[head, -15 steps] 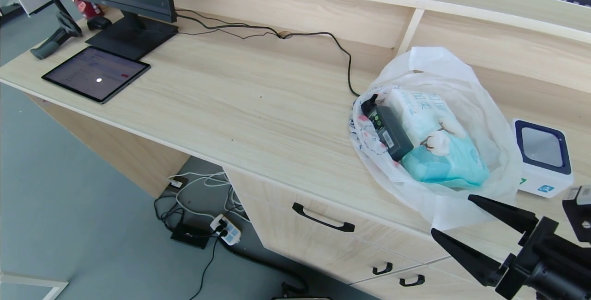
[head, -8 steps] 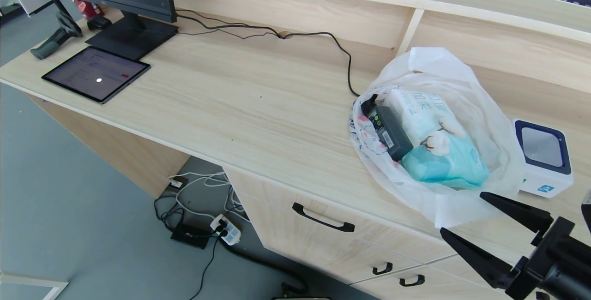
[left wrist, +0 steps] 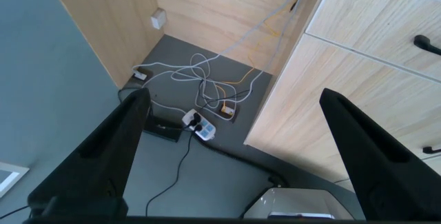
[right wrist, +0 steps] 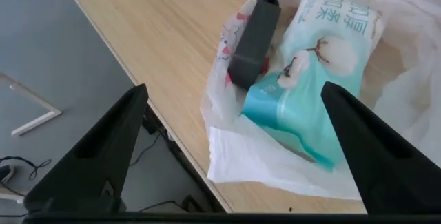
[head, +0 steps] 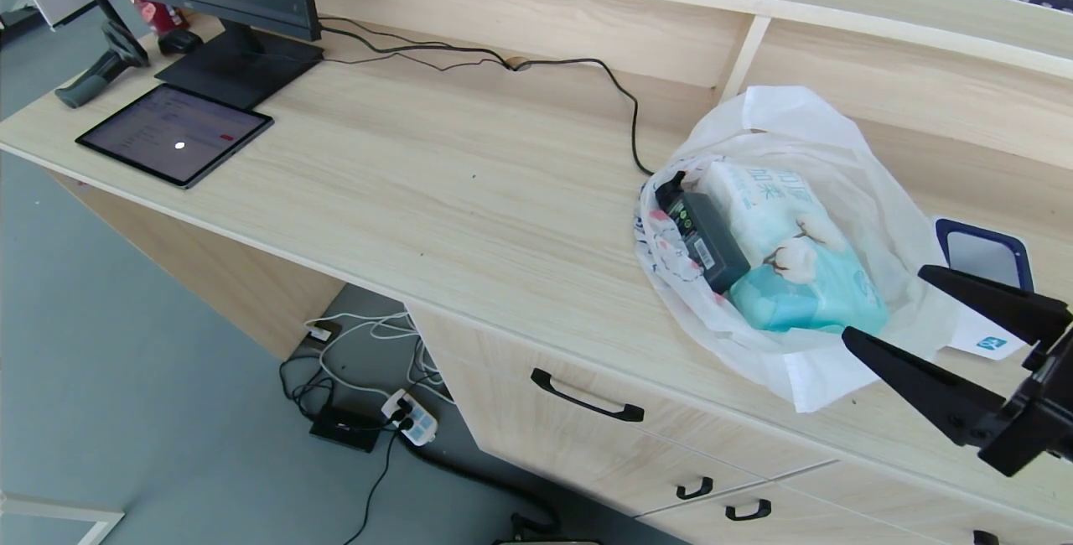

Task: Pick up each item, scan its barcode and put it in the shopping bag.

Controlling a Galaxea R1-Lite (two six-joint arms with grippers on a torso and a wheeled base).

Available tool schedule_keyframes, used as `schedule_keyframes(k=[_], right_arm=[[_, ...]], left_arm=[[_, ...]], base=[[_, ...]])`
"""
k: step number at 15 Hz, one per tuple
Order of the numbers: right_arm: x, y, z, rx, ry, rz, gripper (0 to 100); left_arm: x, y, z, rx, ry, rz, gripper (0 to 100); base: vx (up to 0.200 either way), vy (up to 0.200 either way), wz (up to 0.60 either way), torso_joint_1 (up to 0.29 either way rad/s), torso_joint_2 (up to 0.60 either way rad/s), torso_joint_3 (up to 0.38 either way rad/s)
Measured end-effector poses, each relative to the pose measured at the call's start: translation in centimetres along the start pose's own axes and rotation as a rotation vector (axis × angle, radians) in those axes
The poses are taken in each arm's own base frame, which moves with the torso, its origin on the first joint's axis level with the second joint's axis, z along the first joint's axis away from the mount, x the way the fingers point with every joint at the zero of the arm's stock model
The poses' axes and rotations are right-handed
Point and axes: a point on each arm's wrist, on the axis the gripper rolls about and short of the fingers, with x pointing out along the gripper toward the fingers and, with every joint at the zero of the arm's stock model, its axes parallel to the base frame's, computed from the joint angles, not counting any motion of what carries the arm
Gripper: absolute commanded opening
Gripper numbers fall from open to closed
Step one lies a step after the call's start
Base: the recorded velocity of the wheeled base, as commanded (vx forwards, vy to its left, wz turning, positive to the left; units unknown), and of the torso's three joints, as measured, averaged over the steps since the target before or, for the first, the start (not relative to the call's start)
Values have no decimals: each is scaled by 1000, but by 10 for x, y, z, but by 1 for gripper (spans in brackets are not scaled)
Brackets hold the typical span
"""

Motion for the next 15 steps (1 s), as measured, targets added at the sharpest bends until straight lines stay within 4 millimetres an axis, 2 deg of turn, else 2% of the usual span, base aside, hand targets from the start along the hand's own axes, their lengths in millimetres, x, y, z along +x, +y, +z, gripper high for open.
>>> schedule_keyframes(k=[3,5,10,15], right_arm=[[-33,3,10,4,114,13,100],[-57,7,6,3,133,13,100],[-97,17,-48,10,195,22,100],[-125,25,-89,19,269,38,100]], left_arm=[[0,0,0,0,0,1,100],[0,0,0,0,0,1,100],[0,0,0,-1,0,0,100],[0,0,0,0,0,1,100]], base=[[0,0,0,0,0,0],[0,0,0,0,0,0],[0,0,0,0,0,0],[0,0,0,0,0,0]])
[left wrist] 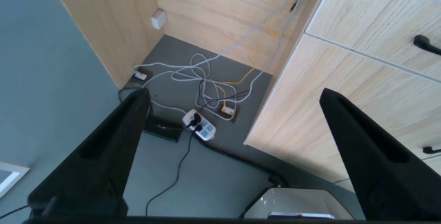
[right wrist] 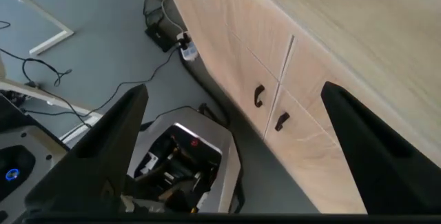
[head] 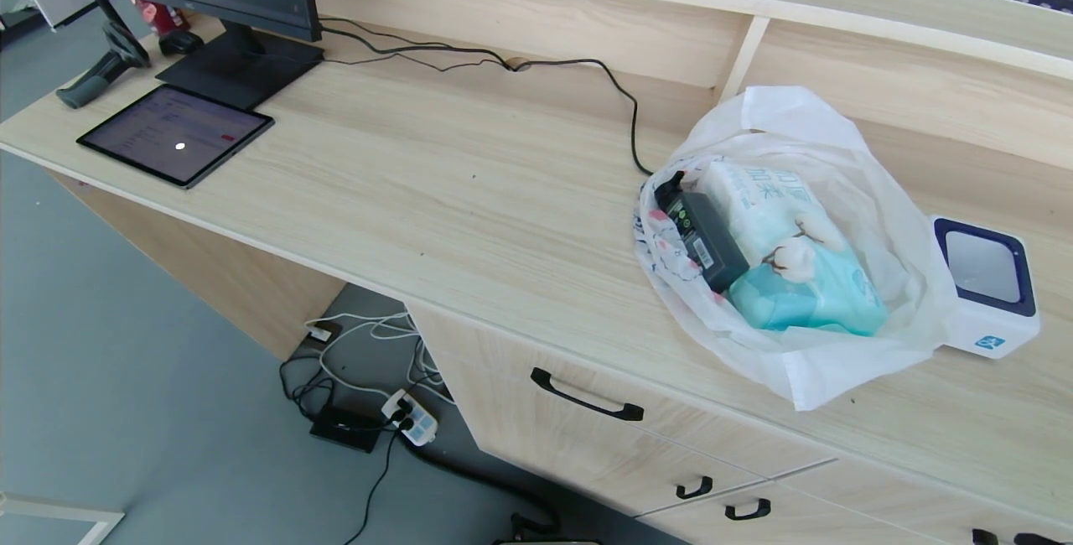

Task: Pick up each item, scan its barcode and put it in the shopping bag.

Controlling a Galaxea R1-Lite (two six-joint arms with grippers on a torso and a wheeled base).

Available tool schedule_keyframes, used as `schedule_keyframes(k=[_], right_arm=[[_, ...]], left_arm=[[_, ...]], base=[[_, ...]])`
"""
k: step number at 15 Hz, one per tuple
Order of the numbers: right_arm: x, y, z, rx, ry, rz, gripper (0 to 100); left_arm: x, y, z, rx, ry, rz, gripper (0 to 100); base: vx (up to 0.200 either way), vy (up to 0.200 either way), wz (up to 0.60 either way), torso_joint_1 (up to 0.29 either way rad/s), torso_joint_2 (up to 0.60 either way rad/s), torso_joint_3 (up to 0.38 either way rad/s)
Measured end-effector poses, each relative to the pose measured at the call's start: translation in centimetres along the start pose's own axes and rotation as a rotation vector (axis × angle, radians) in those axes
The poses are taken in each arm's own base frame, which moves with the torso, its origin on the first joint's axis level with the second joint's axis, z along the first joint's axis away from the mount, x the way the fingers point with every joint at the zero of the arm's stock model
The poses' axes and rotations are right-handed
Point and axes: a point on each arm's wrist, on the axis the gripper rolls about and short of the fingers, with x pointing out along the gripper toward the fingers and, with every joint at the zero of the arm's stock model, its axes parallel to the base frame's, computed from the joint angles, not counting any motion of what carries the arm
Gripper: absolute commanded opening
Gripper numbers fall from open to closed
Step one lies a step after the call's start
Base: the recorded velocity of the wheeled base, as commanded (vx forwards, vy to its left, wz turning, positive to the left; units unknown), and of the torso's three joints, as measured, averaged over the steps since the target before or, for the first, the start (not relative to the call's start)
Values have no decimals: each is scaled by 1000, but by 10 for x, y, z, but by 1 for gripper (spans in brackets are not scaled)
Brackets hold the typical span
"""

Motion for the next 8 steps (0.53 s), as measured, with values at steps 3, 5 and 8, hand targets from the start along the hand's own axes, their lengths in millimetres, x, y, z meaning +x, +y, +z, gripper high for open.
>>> schedule_keyframes(k=[3,5,8], right_arm=[[-13,4,-18,9,35,25,100],[-16,5,-21,15,32,31,100],[-17,5,-21,64,29,-5,100]], left_arm=[[0,0,0,-1,0,0,100],[0,0,0,-2,1,-1,100],[0,0,0,-2,1,-1,100]], base=[[0,0,0,0,0,0],[0,0,0,0,0,0],[0,0,0,0,0,0]])
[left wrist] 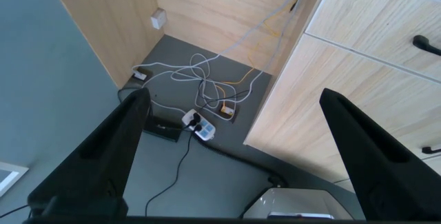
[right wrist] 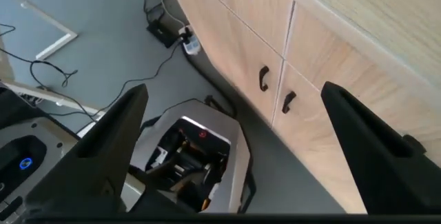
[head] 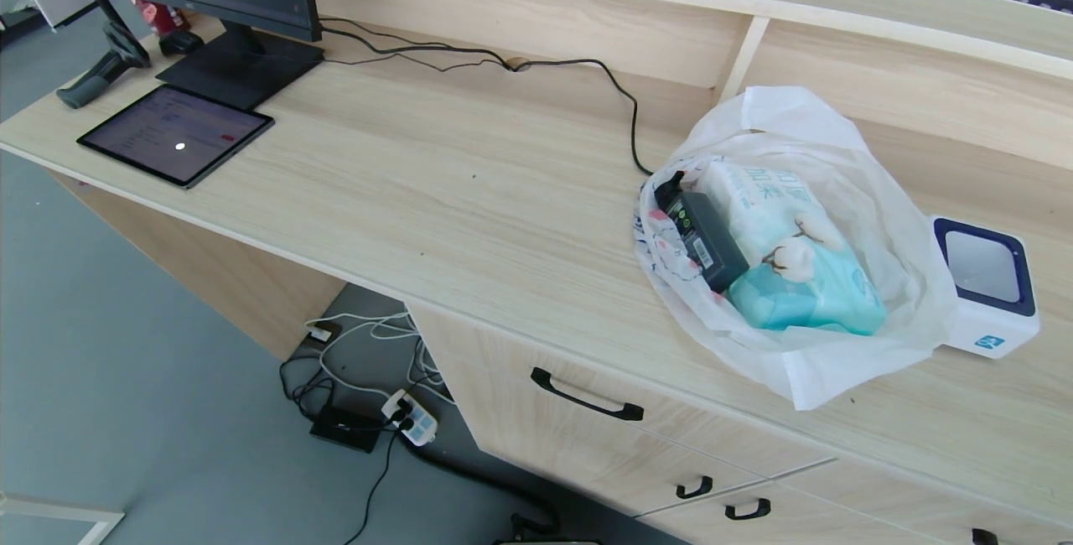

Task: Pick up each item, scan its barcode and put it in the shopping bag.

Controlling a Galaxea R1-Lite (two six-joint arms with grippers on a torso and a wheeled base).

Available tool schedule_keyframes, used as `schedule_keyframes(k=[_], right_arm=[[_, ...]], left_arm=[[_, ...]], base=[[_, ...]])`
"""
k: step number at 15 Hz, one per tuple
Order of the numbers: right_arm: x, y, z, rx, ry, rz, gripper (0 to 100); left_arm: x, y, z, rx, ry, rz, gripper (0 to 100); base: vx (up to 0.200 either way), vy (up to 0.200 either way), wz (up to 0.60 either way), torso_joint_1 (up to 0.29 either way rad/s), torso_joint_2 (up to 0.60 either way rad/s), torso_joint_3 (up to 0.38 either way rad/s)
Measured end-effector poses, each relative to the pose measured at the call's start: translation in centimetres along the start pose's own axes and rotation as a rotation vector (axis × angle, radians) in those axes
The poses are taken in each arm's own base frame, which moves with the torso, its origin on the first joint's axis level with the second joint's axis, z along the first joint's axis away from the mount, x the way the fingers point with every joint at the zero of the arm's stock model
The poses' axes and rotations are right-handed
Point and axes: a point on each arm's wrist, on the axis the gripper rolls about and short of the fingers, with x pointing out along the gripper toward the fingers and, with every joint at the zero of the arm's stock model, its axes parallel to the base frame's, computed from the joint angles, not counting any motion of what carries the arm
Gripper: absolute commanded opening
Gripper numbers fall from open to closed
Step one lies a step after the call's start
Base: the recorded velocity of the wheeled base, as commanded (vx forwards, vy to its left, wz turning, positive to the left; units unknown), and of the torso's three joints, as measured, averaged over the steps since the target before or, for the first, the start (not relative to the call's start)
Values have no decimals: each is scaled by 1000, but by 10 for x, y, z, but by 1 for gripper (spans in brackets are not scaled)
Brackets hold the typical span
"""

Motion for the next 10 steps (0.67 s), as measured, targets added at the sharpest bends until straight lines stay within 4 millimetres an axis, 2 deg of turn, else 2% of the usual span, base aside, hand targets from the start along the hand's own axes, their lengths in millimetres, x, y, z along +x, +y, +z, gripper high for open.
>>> schedule_keyframes(k=[2,6,10], right_arm=[[0,0,0,21,-1,-101,100],[1,1,0,92,4,-410,100],[-5,6,-1,85,-141,-484,100]], left_arm=[[0,0,0,-1,0,0,100],[0,0,0,1,0,1,100],[0,0,0,5,0,0,100]], base=[[0,0,0,0,0,0],[0,0,0,0,0,0],[0,0,0,0,0,0]])
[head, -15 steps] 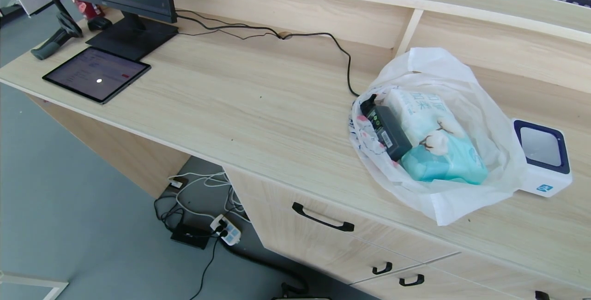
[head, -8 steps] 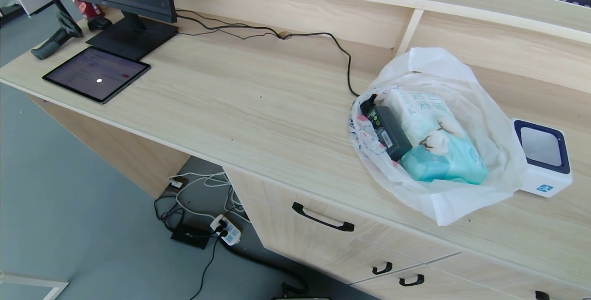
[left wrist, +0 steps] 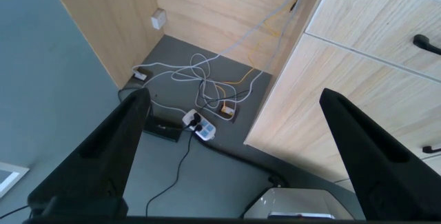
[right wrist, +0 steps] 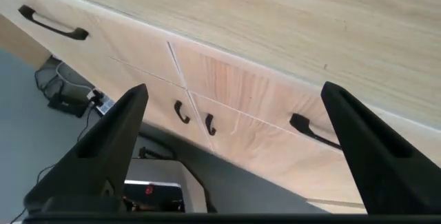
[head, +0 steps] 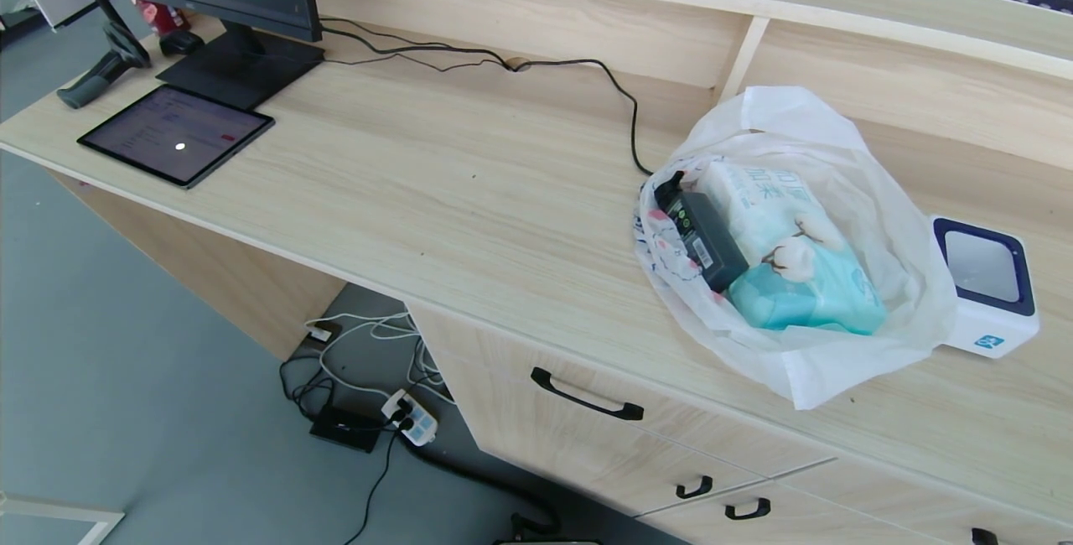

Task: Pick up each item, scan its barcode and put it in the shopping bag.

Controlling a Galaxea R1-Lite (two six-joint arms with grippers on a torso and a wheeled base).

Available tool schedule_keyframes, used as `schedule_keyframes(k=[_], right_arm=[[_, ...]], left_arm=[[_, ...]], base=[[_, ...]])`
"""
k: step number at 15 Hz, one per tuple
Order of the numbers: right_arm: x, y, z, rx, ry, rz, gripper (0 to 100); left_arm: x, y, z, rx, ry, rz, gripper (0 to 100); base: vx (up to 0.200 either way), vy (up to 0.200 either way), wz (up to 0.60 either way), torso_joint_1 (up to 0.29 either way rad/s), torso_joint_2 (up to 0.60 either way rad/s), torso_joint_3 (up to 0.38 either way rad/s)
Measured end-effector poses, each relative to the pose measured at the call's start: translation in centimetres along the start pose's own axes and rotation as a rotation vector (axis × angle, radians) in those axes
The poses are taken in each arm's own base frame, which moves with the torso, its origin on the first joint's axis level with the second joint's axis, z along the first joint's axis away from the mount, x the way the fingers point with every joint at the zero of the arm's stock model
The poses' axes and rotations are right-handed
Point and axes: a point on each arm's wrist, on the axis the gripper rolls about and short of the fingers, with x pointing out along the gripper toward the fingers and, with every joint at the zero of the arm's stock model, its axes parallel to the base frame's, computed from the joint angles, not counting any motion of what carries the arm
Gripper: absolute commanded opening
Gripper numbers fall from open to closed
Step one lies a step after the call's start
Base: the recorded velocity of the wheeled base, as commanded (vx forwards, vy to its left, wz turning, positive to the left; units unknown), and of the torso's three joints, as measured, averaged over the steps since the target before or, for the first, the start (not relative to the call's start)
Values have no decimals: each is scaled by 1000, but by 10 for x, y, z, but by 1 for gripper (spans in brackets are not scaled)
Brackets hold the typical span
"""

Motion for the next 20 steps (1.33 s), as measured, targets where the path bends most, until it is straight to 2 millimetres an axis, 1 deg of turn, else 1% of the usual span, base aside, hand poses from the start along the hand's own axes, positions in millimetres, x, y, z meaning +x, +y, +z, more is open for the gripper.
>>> schedule_keyframes(k=[6,9,12,15,18,20], right_arm=[[-3,1,-2,46,-39,2,100],[-4,1,-3,58,-42,119,100],[-8,0,-4,-14,-97,92,100],[-11,0,-5,-21,-124,93,100],[-11,0,-5,51,-131,97,100],[-11,0,-5,54,-133,82,100]], left_arm=[[0,0,0,2,0,1,100],[0,0,0,1,0,1,100],[0,0,0,-2,0,0,100],[0,0,0,-2,0,0,100],[0,0,0,0,0,1,100],[0,0,0,0,0,1,100]], base=[[0,0,0,0,0,0],[0,0,0,0,0,0],[0,0,0,0,0,0],[0,0,0,0,0,0],[0,0,0,0,0,0],[0,0,0,0,0,0]])
